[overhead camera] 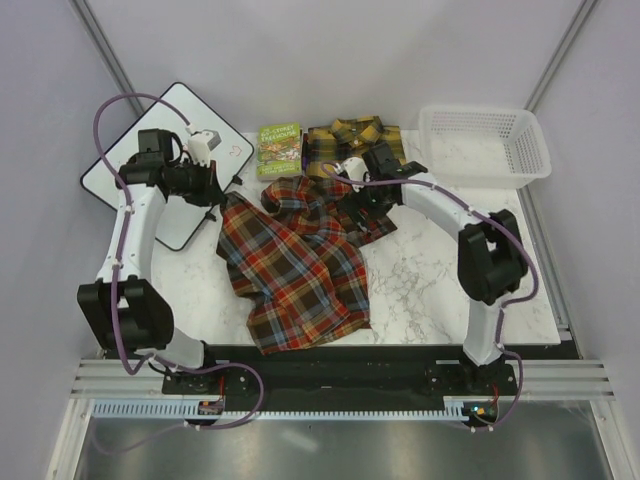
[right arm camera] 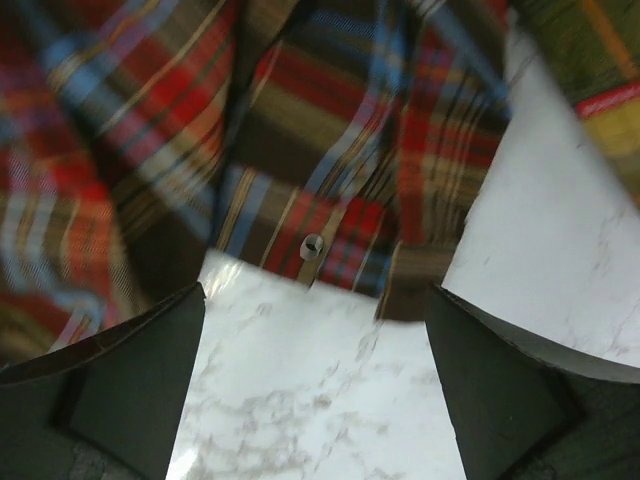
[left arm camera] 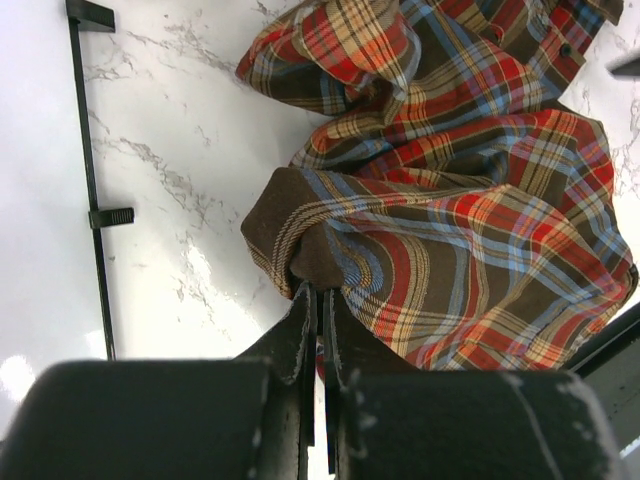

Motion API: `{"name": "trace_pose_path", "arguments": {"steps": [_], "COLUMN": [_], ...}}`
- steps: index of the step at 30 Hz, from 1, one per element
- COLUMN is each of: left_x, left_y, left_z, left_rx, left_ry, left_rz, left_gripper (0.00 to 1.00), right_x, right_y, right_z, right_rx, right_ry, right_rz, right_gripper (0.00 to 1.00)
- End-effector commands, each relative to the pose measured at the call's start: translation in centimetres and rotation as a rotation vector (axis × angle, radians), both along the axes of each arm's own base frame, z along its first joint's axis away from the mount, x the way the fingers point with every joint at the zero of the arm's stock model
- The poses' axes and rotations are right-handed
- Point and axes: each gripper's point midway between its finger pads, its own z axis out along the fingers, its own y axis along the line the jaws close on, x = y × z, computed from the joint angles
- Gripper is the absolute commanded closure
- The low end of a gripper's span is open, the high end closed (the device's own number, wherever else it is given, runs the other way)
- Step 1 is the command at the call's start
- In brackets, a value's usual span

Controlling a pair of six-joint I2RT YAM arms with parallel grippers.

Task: Fold and stack the long sleeve shirts
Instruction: Flatten the shirt out

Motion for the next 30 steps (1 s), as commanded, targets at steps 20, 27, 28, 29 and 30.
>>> {"name": "trace_pose_path", "arguments": {"steps": [20, 27, 28, 29, 30], "left_x": [3.0, 7.6, 7.7, 7.6, 7.5], "left_y": [0.7, -1.9, -2.3, -2.6, -2.5], "left_z": [1.0, 0.5, 0.2, 0.2, 0.2], "left_rx": [-0.004, -0.156, -0.154, -0.148, -0.148], "left_ry": [-0.058, 0.012, 0.017, 0.013, 0.015], "left_rz": [0.034, 0.017, 0.002, -0.015, -0.017], "left_gripper": [0.98, 0.95, 0.92, 0.87, 0.77], "right_x": [-17.5, -33.5, -32.9, -31.0, -29.8], "right_y": [1.0, 6.1, 6.3, 7.2, 7.7], "right_z": [-5.3, 0.7, 0.9, 1.9, 2.6], "right_rx": [-0.025, 0.115, 0.095, 0.085, 0.103], "right_ry": [0.373, 0.392, 0.370, 0.288, 0.256], "right_rz": [0.382, 0.945, 0.957, 0.947, 0.922], "right_gripper": [1.00, 0.81, 0.75, 0.59, 0.51]}}
